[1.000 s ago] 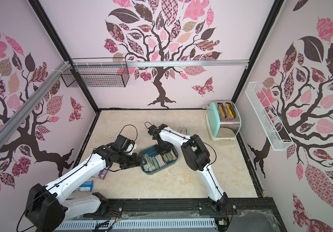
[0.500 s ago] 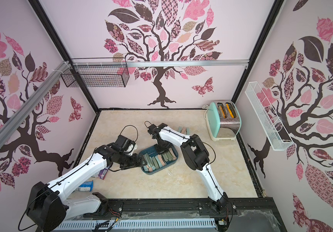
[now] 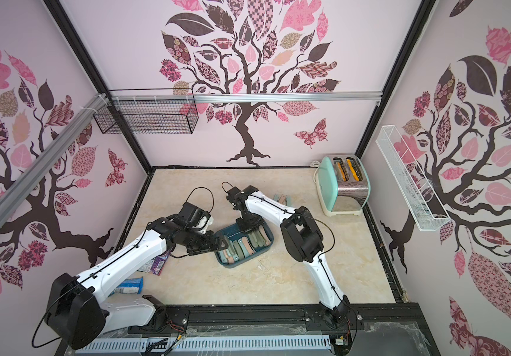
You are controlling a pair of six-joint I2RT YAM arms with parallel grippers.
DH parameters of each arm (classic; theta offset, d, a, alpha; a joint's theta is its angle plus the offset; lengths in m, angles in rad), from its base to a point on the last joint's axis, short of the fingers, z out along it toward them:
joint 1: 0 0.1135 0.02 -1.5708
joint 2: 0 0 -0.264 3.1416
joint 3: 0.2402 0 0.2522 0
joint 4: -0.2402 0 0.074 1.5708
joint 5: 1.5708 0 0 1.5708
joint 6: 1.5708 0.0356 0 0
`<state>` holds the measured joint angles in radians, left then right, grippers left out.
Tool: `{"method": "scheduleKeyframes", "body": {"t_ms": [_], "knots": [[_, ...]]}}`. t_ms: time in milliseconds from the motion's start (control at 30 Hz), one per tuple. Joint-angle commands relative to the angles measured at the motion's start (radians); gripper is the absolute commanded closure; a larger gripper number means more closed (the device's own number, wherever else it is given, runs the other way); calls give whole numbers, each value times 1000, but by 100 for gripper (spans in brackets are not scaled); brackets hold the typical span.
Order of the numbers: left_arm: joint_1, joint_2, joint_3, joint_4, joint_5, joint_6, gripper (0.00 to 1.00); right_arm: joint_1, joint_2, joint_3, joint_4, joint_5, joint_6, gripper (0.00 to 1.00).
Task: Take the fruit knife out of the storage box
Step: Pick up the fruit knife from the storage box, then place the fruit knife at the center of the board.
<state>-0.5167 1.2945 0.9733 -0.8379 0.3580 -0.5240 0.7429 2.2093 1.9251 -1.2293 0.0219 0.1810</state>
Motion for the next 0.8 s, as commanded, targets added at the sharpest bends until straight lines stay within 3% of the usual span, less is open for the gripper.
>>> {"method": "scheduleKeyframes", "body": {"t_ms": [0,333,600,767], "knots": [[5,34,44,44,26,4,2,-17,-87,2,5,-35,37,100],[-7,204,230,86,73,-15,2,-209,-243,-181,164,-191,132,100],[-76,358,374,87,82,-17,2,-338,-198,-237,223,-252,154,100],[-90,371,389,71,79,-6,2,-384,-134,-222,227,-270,131,99]]}}
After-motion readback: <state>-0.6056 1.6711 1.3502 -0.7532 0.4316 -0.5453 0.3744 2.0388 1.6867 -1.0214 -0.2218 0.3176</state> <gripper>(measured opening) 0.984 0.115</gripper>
